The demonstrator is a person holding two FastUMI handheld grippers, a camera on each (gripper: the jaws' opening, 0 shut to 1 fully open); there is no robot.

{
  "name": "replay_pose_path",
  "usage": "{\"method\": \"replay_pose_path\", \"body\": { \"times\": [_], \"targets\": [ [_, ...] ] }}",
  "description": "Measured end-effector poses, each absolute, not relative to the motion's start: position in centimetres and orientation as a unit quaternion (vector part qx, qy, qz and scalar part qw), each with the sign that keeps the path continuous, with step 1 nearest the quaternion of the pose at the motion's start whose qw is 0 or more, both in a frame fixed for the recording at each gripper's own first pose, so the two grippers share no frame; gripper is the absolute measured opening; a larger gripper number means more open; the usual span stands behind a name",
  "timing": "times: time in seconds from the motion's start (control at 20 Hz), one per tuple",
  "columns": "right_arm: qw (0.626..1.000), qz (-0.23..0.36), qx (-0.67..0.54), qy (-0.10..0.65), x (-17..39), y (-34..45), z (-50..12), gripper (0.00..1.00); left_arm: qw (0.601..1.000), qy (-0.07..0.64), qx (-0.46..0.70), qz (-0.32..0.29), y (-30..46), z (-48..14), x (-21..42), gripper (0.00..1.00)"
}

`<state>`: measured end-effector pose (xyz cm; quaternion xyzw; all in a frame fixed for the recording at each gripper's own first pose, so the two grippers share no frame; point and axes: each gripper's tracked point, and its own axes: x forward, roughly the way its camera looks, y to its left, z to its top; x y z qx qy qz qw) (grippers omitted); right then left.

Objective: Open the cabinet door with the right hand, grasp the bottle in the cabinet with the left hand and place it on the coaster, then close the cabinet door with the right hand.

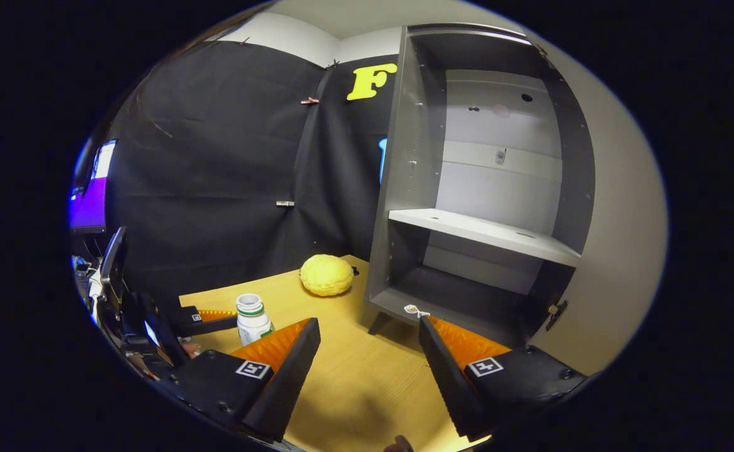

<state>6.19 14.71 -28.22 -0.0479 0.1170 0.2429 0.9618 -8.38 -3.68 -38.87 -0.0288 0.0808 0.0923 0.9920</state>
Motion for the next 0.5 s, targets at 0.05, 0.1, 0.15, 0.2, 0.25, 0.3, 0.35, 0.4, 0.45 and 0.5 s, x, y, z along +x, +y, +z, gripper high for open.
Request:
{"method": "replay_pose_path", "body": {
  "times": [0.05,0.1,0.15,0.2,0.25,0.3,0.35,0.4,0.45,0.5],
  "targets": [
    [0.962,0.241,-0.051,0.115,6.1,14.7,-27.7,0.98,0.992,0.077,-0.021,0.095,-3.4,-38.1,-8.2,0.96],
    [0.963,0.237,-0.048,0.115,6.0,14.6,-27.0,0.98,0.993,0.072,-0.014,0.095,-3.2,-37.1,-7.9,0.96],
    [0.964,0.236,-0.045,0.115,5.6,14.6,-26.4,0.98,0.993,0.064,-0.006,0.095,-3.0,-35.8,-7.6,0.96],
    [0.965,0.232,-0.046,0.111,5.5,14.5,-25.6,0.98,0.994,0.056,0.001,0.095,-2.7,-34.5,-7.3,0.96],
    [0.967,0.225,-0.05,0.107,5.5,14.1,-24.7,0.98,0.994,0.048,0.007,0.095,-2.4,-33.0,-7.0,0.96],
    [0.969,0.218,-0.057,0.104,5.4,13.6,-23.8,0.98,0.995,0.039,0.01,0.093,-2.3,-31.4,-6.8,0.96],
    [0.971,0.209,-0.061,0.102,5.3,13.2,-22.8,0.98,0.996,0.031,0.012,0.088,-2.3,-29.6,-6.5,0.96],
    [0.973,0.199,-0.06,0.097,5.0,12.8,-21.5,0.98,0.996,0.024,0.011,0.084,-2.3,-27.8,-6.4,0.96],
    [0.976,0.192,-0.056,0.092,4.8,12.6,-20.0,0.98,0.997,0.015,0.006,0.078,-2.4,-25.8,-6.3,0.96],
    [0.978,0.182,-0.055,0.088,4.5,12.2,-18.7,0.98,0.998,0.007,-0.004,0.069,-2.8,-24.0,-6.3,0.96]
  ]
}}
